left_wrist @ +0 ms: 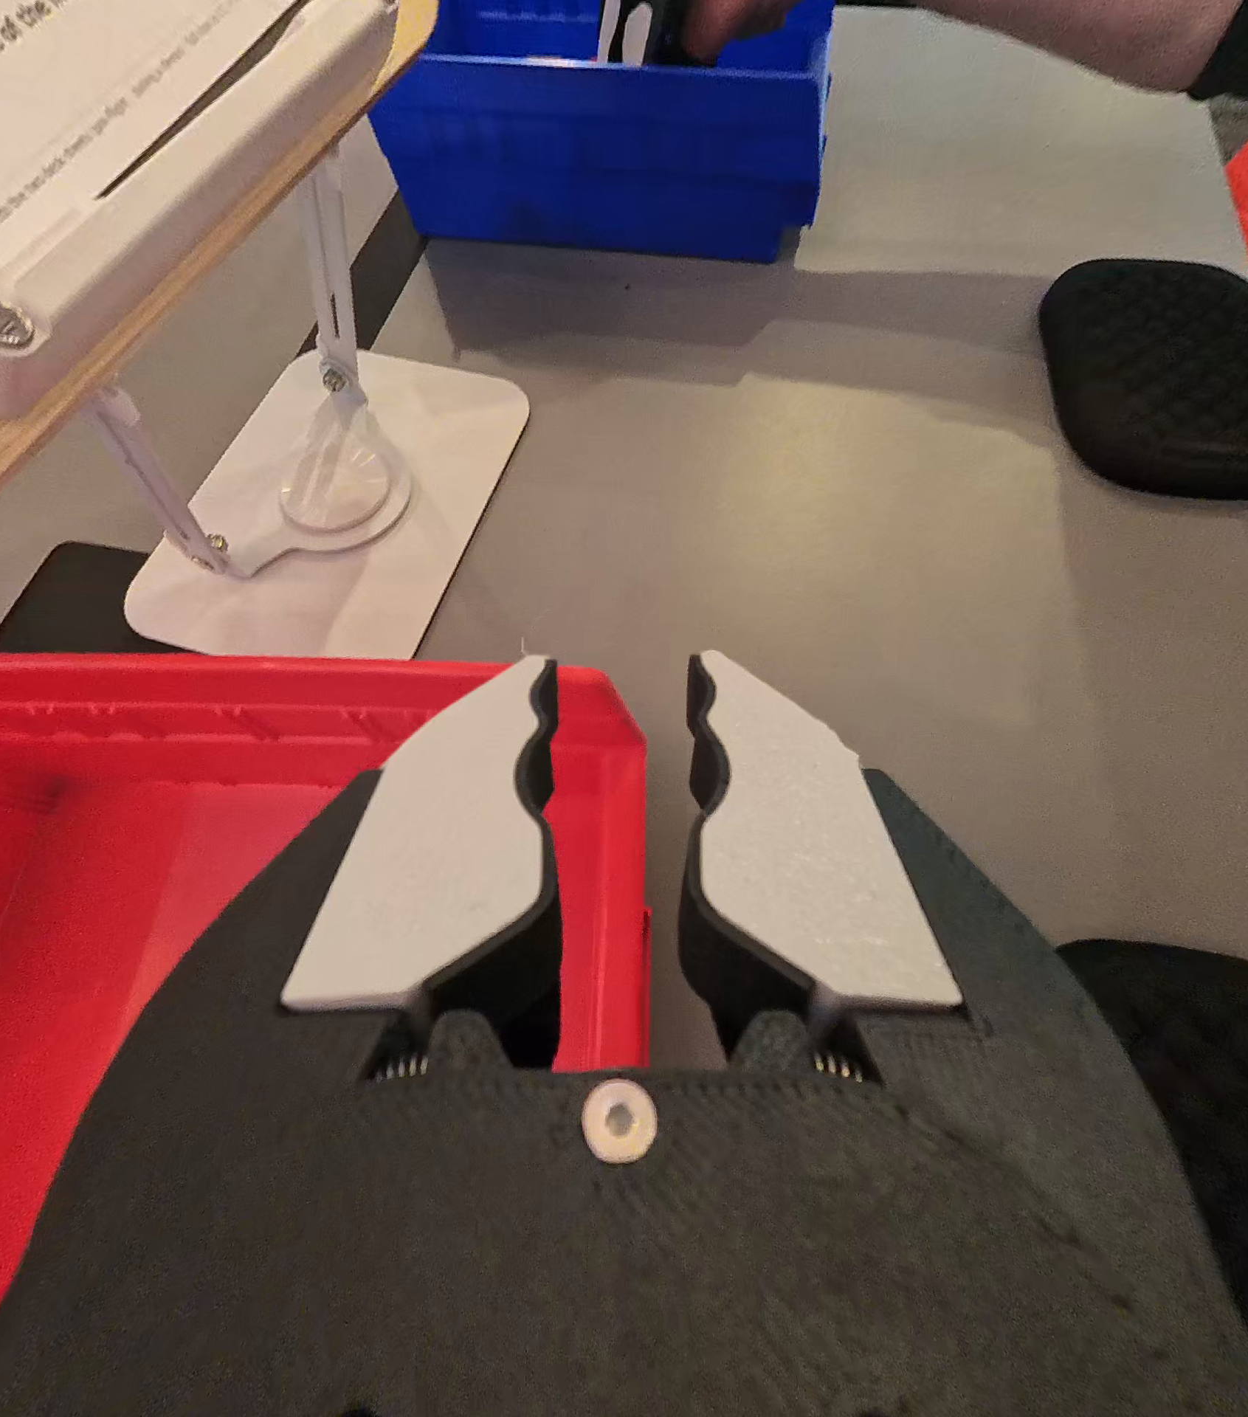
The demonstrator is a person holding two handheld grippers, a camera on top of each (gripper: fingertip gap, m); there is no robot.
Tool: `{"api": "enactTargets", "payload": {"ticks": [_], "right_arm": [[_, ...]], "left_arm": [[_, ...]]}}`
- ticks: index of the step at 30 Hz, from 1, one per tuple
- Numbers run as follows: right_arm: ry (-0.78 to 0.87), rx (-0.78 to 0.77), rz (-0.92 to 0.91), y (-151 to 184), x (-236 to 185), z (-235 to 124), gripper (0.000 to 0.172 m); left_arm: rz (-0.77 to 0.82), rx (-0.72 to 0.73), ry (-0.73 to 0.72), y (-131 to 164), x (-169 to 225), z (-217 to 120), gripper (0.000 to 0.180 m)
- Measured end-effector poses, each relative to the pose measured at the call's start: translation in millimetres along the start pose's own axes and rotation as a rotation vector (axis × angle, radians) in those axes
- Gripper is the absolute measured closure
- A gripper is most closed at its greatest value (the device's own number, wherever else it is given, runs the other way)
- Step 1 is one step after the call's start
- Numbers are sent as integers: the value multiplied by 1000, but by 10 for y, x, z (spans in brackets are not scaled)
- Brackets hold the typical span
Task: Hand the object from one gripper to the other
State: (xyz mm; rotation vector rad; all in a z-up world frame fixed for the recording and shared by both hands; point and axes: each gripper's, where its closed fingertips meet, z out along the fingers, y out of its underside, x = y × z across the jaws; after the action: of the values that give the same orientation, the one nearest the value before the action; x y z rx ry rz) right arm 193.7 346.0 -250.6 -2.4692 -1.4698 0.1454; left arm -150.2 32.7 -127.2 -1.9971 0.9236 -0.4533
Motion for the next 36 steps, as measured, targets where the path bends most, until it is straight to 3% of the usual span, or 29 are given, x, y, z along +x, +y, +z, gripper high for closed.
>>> {"api": "enactTargets", "payload": {"ticks": [6, 10, 16, 19, 27, 30, 34, 36], "right_arm": [[-7, -45, 20, 17, -38, -6, 141], [19, -27, 16, 47, -71, -159, 123], [47, 56, -27, 106, -228, -495, 122], [36, 84, -53, 147, -344, -590, 123], [16, 126, -114, 155, -582, -687, 124], [10, 130, -132, 154, -621, -678, 125], [13, 138, -149, 147, -640, -661, 125], [12, 148, -152, 141, -642, -669, 126]], "left_arm": [[-14, -101, -70, 211, -194, -113, 139], [-25, -210, -127, 438, -362, -277, 131], [60, -611, -210, 1067, -647, -612, 128], [150, -834, -172, 1376, -680, -723, 130], [154, -1165, 60, 1838, -521, -725, 133], [181, -1293, 101, 1944, -531, -776, 137], [177, -1375, 154, 1985, -537, -775, 135], [146, -1407, 193, 1998, -484, -778, 142]]}}
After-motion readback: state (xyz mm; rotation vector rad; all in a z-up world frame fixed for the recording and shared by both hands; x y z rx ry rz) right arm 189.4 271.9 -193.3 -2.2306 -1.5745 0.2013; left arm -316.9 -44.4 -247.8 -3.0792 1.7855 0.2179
